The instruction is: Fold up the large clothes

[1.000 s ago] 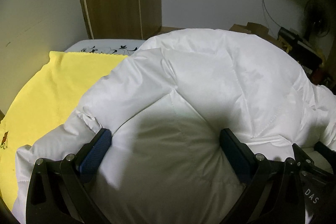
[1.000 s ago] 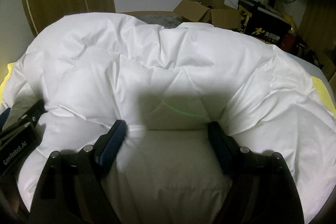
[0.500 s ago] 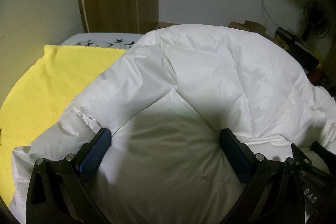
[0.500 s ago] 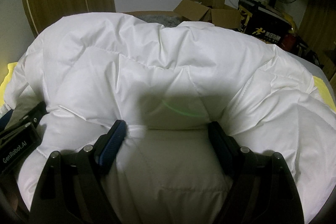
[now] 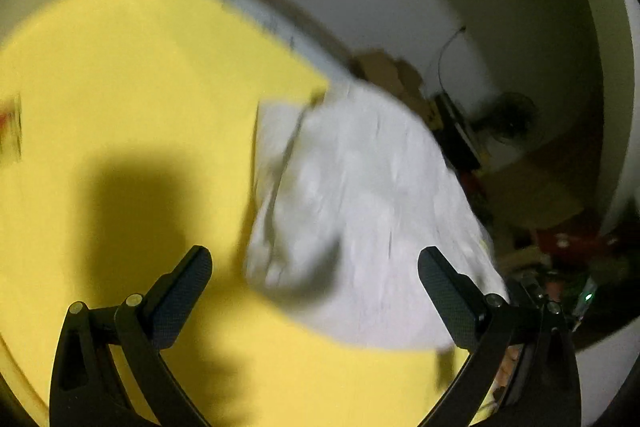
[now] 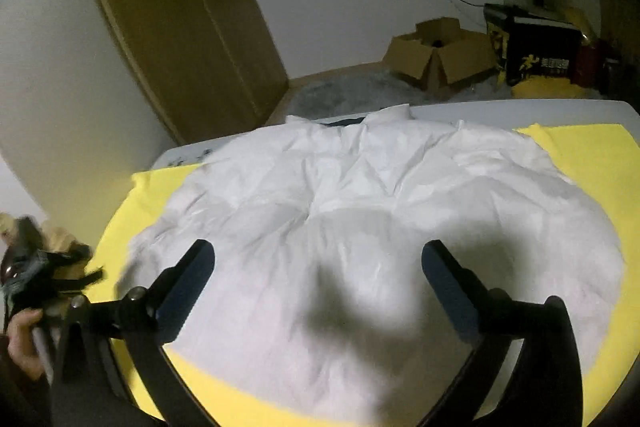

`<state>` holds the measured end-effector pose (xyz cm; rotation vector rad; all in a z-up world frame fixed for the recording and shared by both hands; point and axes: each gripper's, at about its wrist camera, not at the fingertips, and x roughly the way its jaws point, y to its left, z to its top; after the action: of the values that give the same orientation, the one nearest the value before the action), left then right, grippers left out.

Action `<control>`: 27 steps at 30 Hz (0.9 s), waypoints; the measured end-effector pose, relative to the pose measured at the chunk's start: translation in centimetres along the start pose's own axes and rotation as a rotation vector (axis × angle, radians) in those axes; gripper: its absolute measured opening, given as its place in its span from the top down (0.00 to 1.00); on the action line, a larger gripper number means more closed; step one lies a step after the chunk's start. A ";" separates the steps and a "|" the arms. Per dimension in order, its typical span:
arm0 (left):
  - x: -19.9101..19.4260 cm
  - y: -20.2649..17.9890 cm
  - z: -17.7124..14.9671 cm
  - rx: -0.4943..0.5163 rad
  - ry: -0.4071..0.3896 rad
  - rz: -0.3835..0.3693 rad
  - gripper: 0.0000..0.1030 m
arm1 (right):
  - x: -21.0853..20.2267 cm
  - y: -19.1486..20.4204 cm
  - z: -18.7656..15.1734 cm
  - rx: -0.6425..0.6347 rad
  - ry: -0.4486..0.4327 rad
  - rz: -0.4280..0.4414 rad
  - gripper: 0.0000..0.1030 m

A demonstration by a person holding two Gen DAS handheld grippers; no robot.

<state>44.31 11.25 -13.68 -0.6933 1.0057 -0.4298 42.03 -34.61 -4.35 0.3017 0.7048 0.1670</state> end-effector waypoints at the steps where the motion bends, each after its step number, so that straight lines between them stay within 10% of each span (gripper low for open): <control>1: 0.3 0.5 -0.5 -0.017 0.021 -0.016 0.00 | -1.0 0.5 -0.6 -0.002 -0.002 0.019 0.00; 14: 7.9 1.9 -1.7 -0.230 0.125 -0.164 0.00 | -9.7 3.8 -6.7 -0.084 -0.084 0.107 0.00; 27: 9.6 1.7 1.5 -0.269 0.159 -0.194 0.01 | -7.1 4.1 -6.5 -0.174 -0.026 -0.041 0.00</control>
<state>50.22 6.98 -20.24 -1.0162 1.1632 -0.5307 32.26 -31.09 -3.35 0.1226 0.6656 0.1844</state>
